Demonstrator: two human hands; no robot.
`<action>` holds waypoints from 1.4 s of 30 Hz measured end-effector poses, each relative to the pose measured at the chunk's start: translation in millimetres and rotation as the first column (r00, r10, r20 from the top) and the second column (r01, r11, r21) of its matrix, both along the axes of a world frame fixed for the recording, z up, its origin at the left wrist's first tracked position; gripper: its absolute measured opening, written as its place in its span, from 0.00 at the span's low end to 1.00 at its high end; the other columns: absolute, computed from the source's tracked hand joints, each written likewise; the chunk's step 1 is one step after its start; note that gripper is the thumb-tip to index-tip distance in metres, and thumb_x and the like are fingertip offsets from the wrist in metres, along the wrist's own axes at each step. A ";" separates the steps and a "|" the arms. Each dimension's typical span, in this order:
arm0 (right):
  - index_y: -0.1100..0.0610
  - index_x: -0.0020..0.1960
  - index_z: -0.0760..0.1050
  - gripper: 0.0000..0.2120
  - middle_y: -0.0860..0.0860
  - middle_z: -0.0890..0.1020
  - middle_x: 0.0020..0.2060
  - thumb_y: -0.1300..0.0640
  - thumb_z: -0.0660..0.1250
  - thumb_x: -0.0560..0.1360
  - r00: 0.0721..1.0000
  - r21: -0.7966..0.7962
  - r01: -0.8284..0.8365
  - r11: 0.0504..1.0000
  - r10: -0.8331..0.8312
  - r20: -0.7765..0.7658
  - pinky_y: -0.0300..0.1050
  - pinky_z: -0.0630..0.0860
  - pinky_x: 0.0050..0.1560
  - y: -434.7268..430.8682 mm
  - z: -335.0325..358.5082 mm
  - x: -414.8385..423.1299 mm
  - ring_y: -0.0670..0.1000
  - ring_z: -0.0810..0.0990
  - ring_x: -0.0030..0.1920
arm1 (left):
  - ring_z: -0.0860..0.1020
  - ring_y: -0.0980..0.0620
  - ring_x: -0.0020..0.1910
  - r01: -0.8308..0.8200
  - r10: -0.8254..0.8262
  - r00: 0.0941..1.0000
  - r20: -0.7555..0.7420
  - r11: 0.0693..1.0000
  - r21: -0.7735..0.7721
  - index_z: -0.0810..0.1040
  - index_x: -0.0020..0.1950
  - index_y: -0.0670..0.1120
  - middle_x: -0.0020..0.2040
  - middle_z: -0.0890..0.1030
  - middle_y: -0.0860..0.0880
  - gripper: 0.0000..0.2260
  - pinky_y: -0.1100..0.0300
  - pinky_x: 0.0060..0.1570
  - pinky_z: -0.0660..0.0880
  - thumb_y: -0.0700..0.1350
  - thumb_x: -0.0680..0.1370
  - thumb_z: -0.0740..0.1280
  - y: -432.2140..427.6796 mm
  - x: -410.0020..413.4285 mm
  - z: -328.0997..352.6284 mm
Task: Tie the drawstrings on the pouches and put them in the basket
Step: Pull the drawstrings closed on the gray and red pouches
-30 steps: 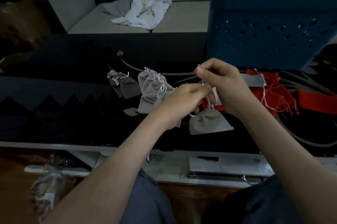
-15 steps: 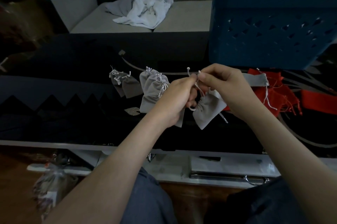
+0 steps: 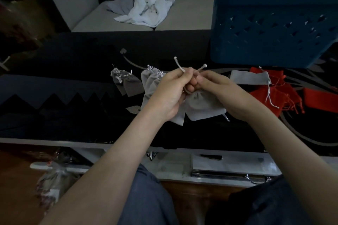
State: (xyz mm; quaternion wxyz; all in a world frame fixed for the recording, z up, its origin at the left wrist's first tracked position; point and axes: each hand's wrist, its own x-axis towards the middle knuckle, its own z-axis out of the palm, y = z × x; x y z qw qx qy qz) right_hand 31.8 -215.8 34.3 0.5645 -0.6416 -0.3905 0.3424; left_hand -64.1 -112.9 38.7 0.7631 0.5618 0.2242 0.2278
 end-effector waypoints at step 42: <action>0.56 0.52 0.80 0.07 0.53 0.84 0.47 0.57 0.66 0.77 0.978 0.007 0.125 0.992 -0.124 0.166 0.47 0.76 0.56 0.1 1.6 -0.3 0.51 0.81 0.51 | 0.78 0.60 0.40 -0.089 0.209 0.977 -0.037 0.560 0.824 0.74 0.46 0.46 0.38 0.77 0.57 0.02 0.68 0.41 0.73 0.40 0.78 0.66 2.3 -6.7 -4.3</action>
